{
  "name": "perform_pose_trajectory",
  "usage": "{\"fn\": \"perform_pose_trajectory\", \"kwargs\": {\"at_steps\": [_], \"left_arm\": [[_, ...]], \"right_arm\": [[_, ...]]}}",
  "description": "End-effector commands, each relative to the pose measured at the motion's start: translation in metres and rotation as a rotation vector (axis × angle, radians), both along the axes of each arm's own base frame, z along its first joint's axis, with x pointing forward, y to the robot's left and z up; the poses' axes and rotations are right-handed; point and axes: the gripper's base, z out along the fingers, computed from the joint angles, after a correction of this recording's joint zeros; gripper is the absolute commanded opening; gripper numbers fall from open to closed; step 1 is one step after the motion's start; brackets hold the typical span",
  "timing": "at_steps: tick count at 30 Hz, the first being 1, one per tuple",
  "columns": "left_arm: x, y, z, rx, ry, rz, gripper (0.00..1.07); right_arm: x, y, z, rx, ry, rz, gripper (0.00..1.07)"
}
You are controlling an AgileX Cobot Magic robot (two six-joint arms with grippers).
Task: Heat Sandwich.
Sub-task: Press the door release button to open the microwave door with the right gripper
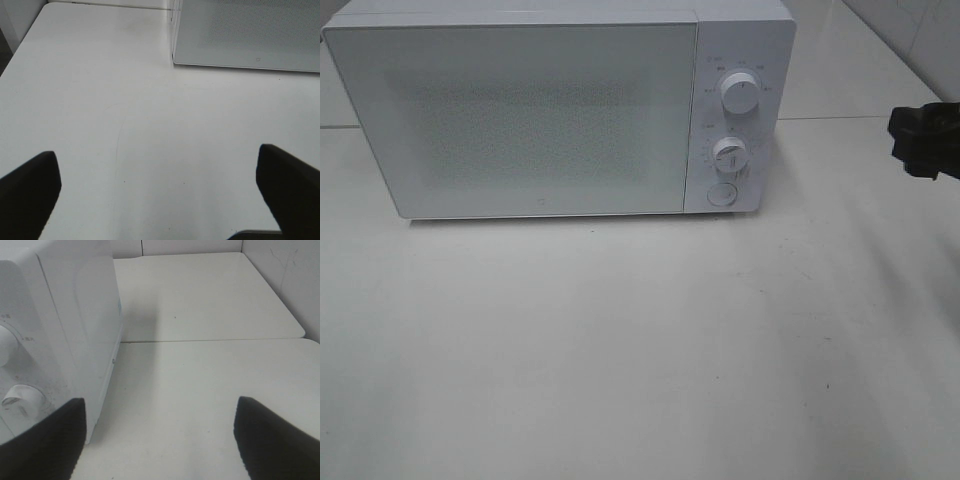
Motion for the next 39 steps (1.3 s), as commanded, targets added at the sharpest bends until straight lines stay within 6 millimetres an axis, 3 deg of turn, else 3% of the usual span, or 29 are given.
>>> {"fn": "perform_pose_trajectory", "kwargs": {"at_steps": [1,15,25,39], "left_arm": [[0.0,0.0,0.0,-0.001,-0.01,-0.001,1.0],[0.0,0.0,0.0,-0.001,-0.01,-0.001,1.0],[0.0,0.0,0.0,-0.001,-0.01,-0.001,1.0],[0.0,0.0,0.0,-0.001,-0.01,-0.001,1.0]], "right_arm": [[0.002,0.012,-0.004,-0.044,-0.031,0.031,0.75],[0.004,0.065,-0.038,-0.078,-0.025,0.054,0.75],[-0.008,0.109,-0.065,-0.089,-0.022,0.074,0.75],[-0.007,0.153,-0.08,-0.084,0.019,0.102,0.75]]}}
